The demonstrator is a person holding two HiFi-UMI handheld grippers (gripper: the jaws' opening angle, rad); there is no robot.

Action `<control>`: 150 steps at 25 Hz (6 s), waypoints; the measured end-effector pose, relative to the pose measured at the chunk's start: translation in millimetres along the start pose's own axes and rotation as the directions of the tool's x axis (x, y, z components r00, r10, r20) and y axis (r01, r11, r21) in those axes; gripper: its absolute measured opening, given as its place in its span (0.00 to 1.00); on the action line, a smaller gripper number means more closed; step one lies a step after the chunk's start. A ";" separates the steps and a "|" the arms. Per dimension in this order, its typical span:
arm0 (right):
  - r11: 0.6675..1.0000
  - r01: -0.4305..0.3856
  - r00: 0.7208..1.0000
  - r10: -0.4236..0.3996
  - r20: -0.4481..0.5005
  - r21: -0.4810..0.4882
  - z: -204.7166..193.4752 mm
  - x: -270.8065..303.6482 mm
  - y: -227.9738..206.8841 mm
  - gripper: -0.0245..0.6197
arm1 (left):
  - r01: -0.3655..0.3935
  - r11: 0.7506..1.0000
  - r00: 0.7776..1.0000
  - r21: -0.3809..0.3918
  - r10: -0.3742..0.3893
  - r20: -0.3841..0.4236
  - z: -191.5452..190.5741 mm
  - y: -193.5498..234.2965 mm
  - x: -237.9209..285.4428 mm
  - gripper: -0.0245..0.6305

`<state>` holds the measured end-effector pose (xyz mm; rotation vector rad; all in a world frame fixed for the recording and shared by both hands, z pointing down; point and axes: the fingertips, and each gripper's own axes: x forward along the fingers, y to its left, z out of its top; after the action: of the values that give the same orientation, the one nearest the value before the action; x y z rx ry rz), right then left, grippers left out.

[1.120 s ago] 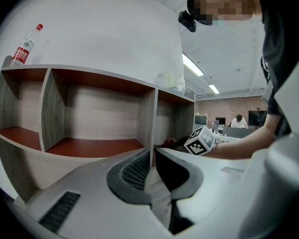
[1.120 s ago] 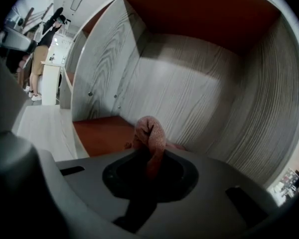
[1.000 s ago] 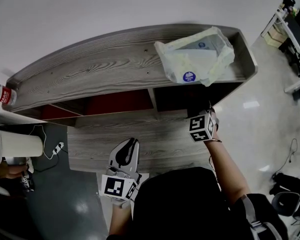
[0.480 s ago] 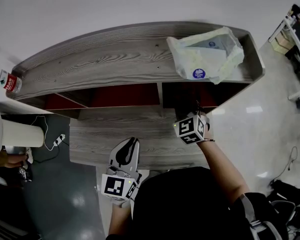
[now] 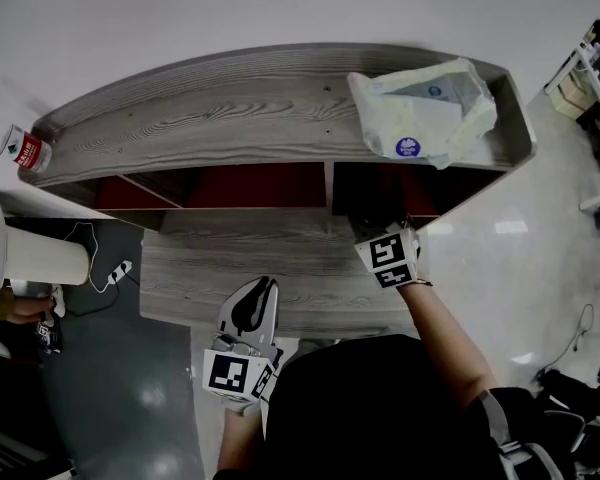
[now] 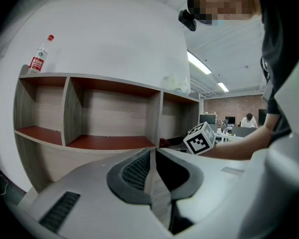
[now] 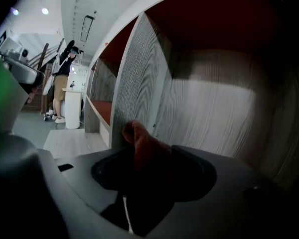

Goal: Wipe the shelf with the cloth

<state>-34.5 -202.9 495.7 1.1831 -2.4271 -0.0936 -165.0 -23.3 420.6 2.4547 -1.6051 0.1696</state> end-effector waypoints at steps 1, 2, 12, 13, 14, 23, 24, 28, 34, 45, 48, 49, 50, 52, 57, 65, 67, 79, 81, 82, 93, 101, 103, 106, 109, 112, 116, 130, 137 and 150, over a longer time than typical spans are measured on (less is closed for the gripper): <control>1.000 0.021 1.000 -0.021 -0.001 -0.017 0.0 -1.9 -3.5 0.38 | -0.001 1.000 1.000 -0.001 0.001 0.001 -0.3 -0.1 -0.2 0.10; 0.999 0.040 0.999 -0.041 -0.006 -0.028 -0.5 -3.5 -7.5 0.40 | -0.001 1.000 1.000 -0.001 0.001 0.001 -0.4 -0.2 -0.3 0.10; 0.989 0.043 0.991 -0.024 -0.133 0.142 -23.5 -0.9 -22.7 0.41 | 0.011 1.000 1.000 -0.003 -0.011 0.001 -1.0 -3.5 0.8 0.10; 0.989 0.033 0.989 -0.012 -0.145 0.141 -23.6 0.5 -20.7 0.38 | 0.011 1.000 1.000 -0.003 -0.011 0.001 -1.1 -3.4 0.4 0.10; 0.991 0.021 0.988 0.000 -0.157 0.136 -23.1 2.0 -17.6 0.34 | 0.010 1.000 1.000 -0.003 -0.010 0.001 -1.5 -3.1 -0.1 0.10; 0.986 -0.004 0.988 0.029 -0.151 0.166 -11.2 10.6 9.4 0.13 | 0.004 1.000 1.000 -0.007 -0.004 0.001 -3.7 -2.7 -5.5 0.10; 0.983 -0.010 0.988 0.038 -0.150 0.185 -9.6 11.6 12.7 0.13 | 0.002 1.000 1.000 -0.007 -0.002 0.000 -4.2 -2.1 -6.3 0.10; 0.966 -0.016 0.993 0.046 -0.111 0.258 -4.0 13.0 18.7 0.12 | -0.004 1.000 1.000 -0.009 0.004 -0.001 -4.8 -0.7 -9.8 0.10; 0.876 -0.116 0.993 0.109 0.042 0.468 6.9 8.8 16.3 0.12 | -0.012 1.000 1.000 -0.010 0.012 -0.005 -5.7 1.7 -11.7 0.10; 0.707 -0.316 0.931 0.101 0.352 0.633 69.9 -14.8 -3.2 0.11 | 0.003 1.000 1.000 -0.002 -0.003 -0.007 -3.9 -3.0 -3.9 0.10; 0.632 -0.403 0.886 0.088 0.455 0.662 95.8 -25.7 -12.7 0.11 | 0.007 1.000 1.000 -0.001 -0.007 -0.010 -4.0 -4.6 -2.3 0.10; 0.612 -0.425 0.872 0.081 0.482 0.667 104.2 -29.4 -15.8 0.11 | 0.008 1.000 1.000 -0.001 -0.008 -0.010 -3.9 -4.9 -1.8 0.10; 0.594 -0.446 0.859 0.073 0.507 0.670 112.3 -32.9 -18.9 0.11 | 0.009 1.000 1.000 -0.001 -0.009 -0.010 -3.7 -5.1 -1.3 0.10; 0.562 -0.485 0.831 0.057 0.553 0.670 127.0 -38.8 -24.9 0.11 | 0.010 1.000 1.000 -0.001 -0.010 -0.010 -3.3 -5.1 -0.4 0.10; 0.450 -0.613 0.736 0.028 0.676 0.649 159.8 -50.1 -37.6 0.11 | 0.010 1.000 1.000 -0.002 -0.010 -0.015 -5.0 -4.2 1.2 0.10; 0.353 -0.705 0.651 -0.022 0.759 0.615 173.7 -45.0 -51.3 0.11 | 0.012 1.000 1.000 -0.002 -0.012 -0.019 -4.9 -2.2 3.5 0.10; 0.348 -0.702 0.656 -0.025 0.755 0.621 169.7 -38.5 -52.4 0.11 | 0.012 1.000 1.000 -0.002 -0.012 -0.020 -5.2 -1.9 3.8 0.10; 0.237 -0.583 0.795 -0.029 0.605 0.777 95.2 -0.2 -32.7 0.11 | 0.018 1.000 0.999 -0.001 -0.018 -0.027 -7.7 -4.2 2.5 0.10; 0.215 -0.560 0.815 -0.031 0.579 0.800 80.4 -0.6 -24.6 0.11 | 0.024 1.000 0.999 -0.001 -0.024 -0.027 -8.6 -6.4 2.7 0.10; 0.207 -0.551 0.822 -0.031 0.568 0.809 74.2 -1.5 -20.7 0.11 | 0.027 1.000 0.999 -0.001 -0.027 -0.026 -9.0 -7.6 2.9 0.10; 0.140 -0.514 0.856 0.010 0.518 0.846 32.2 -15.8 11.5 0.11 | 0.069 0.998 0.997 0.002 -0.069 -0.026 -10.9 -18.5 7.2 0.10; 0.144 -0.453 0.877 -0.109 0.469 0.880 -0.3 -44.5 -26.9 0.11 | 0.129 0.992 0.991 0.014 -0.128 -0.041 -13.1 -34.5 20.4 0.10; 0.137 -0.436 0.877 -0.155 0.455 0.889 -10.5 -54.4 -43.3 0.11 | 0.150 0.988 0.988 0.019 -0.149 -0.046 -14.6 -41.2 25.7 0.10; 0.130 -0.420 0.872 -0.217 0.439 0.898 -23.9 -69.4 -65.8 0.11 | 0.187 0.982 0.981 0.031 -0.186 -0.052 -14.6 -54.2 35.0 0.10; 0.127 -0.401 0.862 -0.283 0.420 0.907 -36.1 -84.0 -86.0 0.11 | 0.216 0.976 0.975 0.035 -0.213 -0.059 -12.9 -66.5 44.0 0.10; 0.134 -0.361 0.848 -0.364 0.384 0.923 -49.7 -99.2 -105.7 0.11 | 0.236 0.971 0.970 0.042 -0.233 -0.061 -12.1 -75.8 51.6 0.10; 0.108 -0.317 0.841 -0.428 0.332 0.942 -67.9 -111.7 -124.8 0.11 | 0.247 0.968 0.968 0.044 -0.244 -0.060 -10.2 -85.6 59.0 0.10; -0.149 -0.454 0.778 -0.546 0.309 0.879 -86.8 -102.9 -147.5 0.11 | 0.191 0.980 0.981 0.046 -0.189 -0.052 -8.0 -81.6 56.8 0.10; -0.154 -0.565 0.716 -0.579 0.389 0.811 -55.0 -107.5 -159.9 0.11 | 0.156 0.987 0.986 0.037 -0.154 -0.056 -8.5 -74.0 49.5 0.10; 0.155 -0.703 0.500 -0.585 0.638 0.694 74.5 -167.5 -184.4 0.11 | 0.167 0.985 0.985 0.038 -0.165 -0.048 -10.5 -76.0 44.8 0.10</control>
<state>160.6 -201.0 324.0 1.7625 -3.5568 1.8820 -77.2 -31.3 431.9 2.5830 -1.3840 0.2332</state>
